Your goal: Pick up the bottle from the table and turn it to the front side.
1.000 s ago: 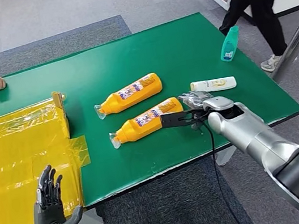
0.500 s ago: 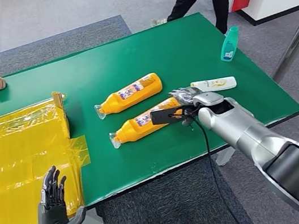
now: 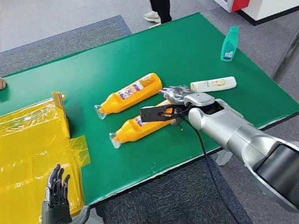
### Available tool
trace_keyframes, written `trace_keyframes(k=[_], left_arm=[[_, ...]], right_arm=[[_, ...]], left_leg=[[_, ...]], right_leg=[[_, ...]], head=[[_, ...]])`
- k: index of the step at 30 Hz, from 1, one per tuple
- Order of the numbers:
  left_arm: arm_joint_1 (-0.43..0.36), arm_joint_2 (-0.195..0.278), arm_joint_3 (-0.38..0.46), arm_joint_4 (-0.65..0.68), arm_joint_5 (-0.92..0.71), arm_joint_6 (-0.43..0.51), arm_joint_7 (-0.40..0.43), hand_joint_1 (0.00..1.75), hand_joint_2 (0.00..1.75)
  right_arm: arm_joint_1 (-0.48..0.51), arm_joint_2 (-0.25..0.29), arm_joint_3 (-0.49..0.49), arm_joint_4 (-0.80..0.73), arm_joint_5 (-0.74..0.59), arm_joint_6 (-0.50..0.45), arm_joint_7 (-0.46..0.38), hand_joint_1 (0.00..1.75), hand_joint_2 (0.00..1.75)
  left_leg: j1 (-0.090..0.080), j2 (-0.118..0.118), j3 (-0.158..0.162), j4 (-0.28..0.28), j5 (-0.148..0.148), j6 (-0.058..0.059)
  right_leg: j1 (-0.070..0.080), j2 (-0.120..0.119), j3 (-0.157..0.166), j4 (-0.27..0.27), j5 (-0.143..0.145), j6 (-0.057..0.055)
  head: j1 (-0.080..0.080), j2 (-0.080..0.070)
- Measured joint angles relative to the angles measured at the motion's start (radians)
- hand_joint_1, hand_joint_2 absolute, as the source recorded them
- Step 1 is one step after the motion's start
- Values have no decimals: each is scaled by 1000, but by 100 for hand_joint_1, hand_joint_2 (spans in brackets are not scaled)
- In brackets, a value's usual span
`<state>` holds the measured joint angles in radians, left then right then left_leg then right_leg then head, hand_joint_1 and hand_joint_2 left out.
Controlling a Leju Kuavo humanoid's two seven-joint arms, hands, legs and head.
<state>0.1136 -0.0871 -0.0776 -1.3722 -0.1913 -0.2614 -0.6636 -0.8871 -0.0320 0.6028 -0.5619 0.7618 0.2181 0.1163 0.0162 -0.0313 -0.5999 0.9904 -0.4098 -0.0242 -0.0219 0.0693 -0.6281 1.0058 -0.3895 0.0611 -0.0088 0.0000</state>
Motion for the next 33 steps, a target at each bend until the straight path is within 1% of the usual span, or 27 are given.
trace_keyframes(k=[4, 11, 21, 24, 25, 28, 33], left_arm=[[-6, 3, -11, 2, -9, -2, 0, 0, 175], [-14, 8, -27, 10, -17, -4, 0, 0, 175], [-16, 14, -45, 14, -18, -10, 0, 0, 175], [-16, 17, -54, 15, -28, -8, 0, 0, 44], [-17, 19, -58, 16, -32, -5, -1, 0, 0], [-19, 24, -70, 16, -45, 18, -2, 0, 0], [-19, 30, -77, 16, -51, 38, -2, 0, 0]], right_arm=[[-1, 22, -9, 20, -4, -31, -2, 0, 175], [-1, 61, -17, 60, -6, -39, -6, 0, 175], [0, 81, -24, 99, -4, -50, -7, 0, 175], [3, 86, -26, 115, 2, -60, -7, 0, 175], [5, 88, -27, 119, 4, -64, -8, 0, 131], [10, 91, -32, 127, 6, -73, -26, 0, 0], [15, 91, -40, 126, 6, -99, -83, 0, 0]], left_leg=[[0, 0, 0, 0, 0, 0], [0, 0, 0, 0, 0, 0], [0, 0, 0, 0, 0, 0], [0, 0, 0, 0, 0, 0], [0, 0, 0, 0, 0, 0], [0, 0, 0, 0, 0, 0], [-1, 0, 0, 1, -1, 1]], right_leg=[[0, 0, 0, 0, 0, 0], [0, 0, 0, 0, 0, 0], [0, 0, 0, 0, 0, 0], [0, 0, 0, 0, 0, 0], [0, 0, -1, 0, 0, 0], [0, 0, 0, 0, 0, 0], [-1, 0, 0, -2, 1, 1]], head=[[0, 0], [0, 0], [0, 0], [0, 0], [0, 0], [0, 0], [0, 0]])
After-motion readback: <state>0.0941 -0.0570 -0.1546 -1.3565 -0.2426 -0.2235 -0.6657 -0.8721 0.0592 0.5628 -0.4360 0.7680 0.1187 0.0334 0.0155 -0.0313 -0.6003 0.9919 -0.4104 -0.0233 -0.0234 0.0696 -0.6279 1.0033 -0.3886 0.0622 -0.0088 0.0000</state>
